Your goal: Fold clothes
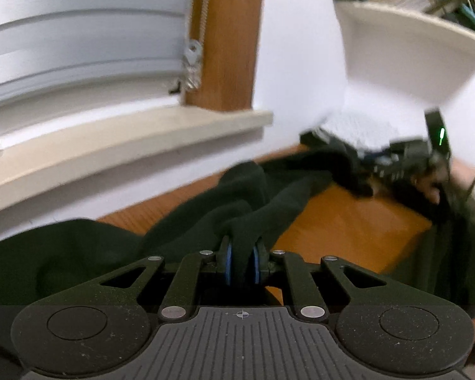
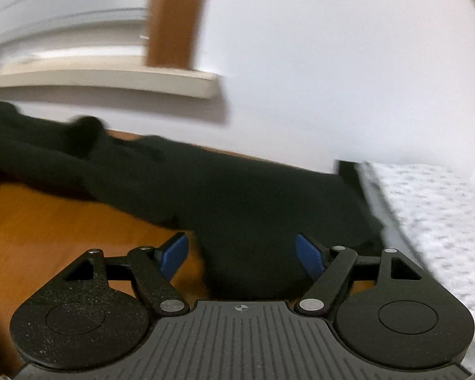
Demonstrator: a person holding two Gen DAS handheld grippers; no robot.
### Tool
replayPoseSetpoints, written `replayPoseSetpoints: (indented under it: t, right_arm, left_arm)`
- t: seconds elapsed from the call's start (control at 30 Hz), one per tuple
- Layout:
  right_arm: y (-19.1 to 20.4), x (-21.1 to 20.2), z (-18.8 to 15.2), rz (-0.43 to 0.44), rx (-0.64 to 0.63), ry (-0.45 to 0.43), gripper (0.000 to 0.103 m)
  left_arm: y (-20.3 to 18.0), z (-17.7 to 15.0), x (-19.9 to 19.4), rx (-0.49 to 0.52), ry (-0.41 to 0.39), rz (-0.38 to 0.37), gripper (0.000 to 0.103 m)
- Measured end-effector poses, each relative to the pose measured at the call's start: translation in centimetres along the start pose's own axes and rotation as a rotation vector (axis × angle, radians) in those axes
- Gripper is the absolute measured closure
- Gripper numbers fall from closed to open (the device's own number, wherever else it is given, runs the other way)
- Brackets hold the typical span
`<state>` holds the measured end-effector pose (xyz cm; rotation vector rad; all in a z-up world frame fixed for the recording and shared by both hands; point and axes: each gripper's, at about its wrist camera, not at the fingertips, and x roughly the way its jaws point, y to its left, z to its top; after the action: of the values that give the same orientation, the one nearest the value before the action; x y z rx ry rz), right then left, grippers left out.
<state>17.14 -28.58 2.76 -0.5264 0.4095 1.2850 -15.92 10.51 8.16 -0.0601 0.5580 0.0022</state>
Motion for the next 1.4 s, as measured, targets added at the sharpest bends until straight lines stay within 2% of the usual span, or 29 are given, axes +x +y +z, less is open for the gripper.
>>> replayPoseSetpoints:
  t: [0.07, 0.13, 0.27, 0.33, 0.47, 0.5, 0.57, 0.7, 0.83, 0.93, 1.0, 1.03, 1.07, 1.1, 1.17, 1.27, 1.4]
  right_arm:
    - [0.6, -0.3, -0.3, 0.031, -0.028, 0.004, 0.028]
    - [1.1, 0.0, -0.5, 0.026, -0.052, 0.022, 0.028]
    - [1.3, 2.0, -0.2, -0.061, -0.052, 0.071, 0.03]
    - [0.5, 2.4, 0.1, -0.096, -0.013, 0.073, 0.036]
    - [-1.4, 2.8, 0.3, -0.114, 0.058, 0.102, 0.062]
    - [-1.8, 2.6, 0.3, -0.111, 0.061, 0.11, 0.079]
    - [-2.0, 2.4, 0.7, -0.114, 0.053, 0.111, 0.096]
    - [-2.3, -0.7, 3.0, -0.145, 0.055, 0.02, 0.096]
    - [-3.8, -4.1, 7.0, -0.178, 0.037, -0.062, 0.096]
    - [-5.2, -4.7, 10.9, -0.243, 0.026, -0.106, 0.096]
    - [-6.0, -3.3, 13.1, -0.269, 0.053, -0.112, 0.095]
    - [-6.0, -2.1, 13.8, -0.311, 0.048, -0.113, 0.093]
    - [-6.0, -0.8, 14.5, -0.356, 0.04, -0.113, 0.083]
    - [-5.8, 0.3, 14.5, -0.375, 0.039, -0.102, 0.068]
    - [-5.5, 2.5, 14.5, -0.407, 0.038, -0.08, 0.051]
    - [-5.0, 3.8, 13.3, -0.374, 0.048, -0.065, 0.051]
    - [-4.7, 3.2, 10.8, -0.296, 0.042, -0.055, 0.049]
  left_arm:
    - [-0.2, -0.7, 0.9, 0.0, 0.012, -0.011, 0.089]
    - [-0.4, -1.4, 1.6, 0.0, 0.017, -0.022, 0.089]
    - [-0.4, -2.6, 2.1, 0.013, 0.029, -0.033, 0.089]
    - [-0.5, -2.9, 2.1, 0.02, 0.025, -0.035, 0.089]
    - [-0.6, -3.4, 2.2, 0.031, 0.017, -0.035, 0.089]
    - [-0.6, -3.6, 2.2, 0.03, 0.014, -0.035, 0.089]
    - [-0.6, -3.7, 2.2, 0.026, 0.006, -0.034, 0.089]
    - [0.2, -3.3, 0.4, -0.033, -0.078, -0.048, 0.09]
    - [0.8, -2.0, -2.6, -0.07, -0.163, -0.053, 0.09]
    - [1.4, -1.5, -4.2, -0.083, -0.194, -0.044, 0.09]
    - [1.8, -1.5, -4.5, -0.086, -0.189, -0.028, 0.09]
    - [2.0, -1.6, -4.4, -0.093, -0.187, -0.025, 0.09]
    - [2.1, -1.8, -4.3, -0.097, -0.173, -0.037, 0.09]
    - [2.2, -1.9, -4.1, -0.101, -0.157, -0.05, 0.09]
    - [2.1, -2.4, -3.6, -0.094, -0.117, -0.077, 0.088]
    - [0.6, -3.0, -2.5, -0.041, -0.047, -0.106, 0.088]
    - [-0.7, -3.1, -1.7, -0.018, -0.017, -0.136, 0.076]
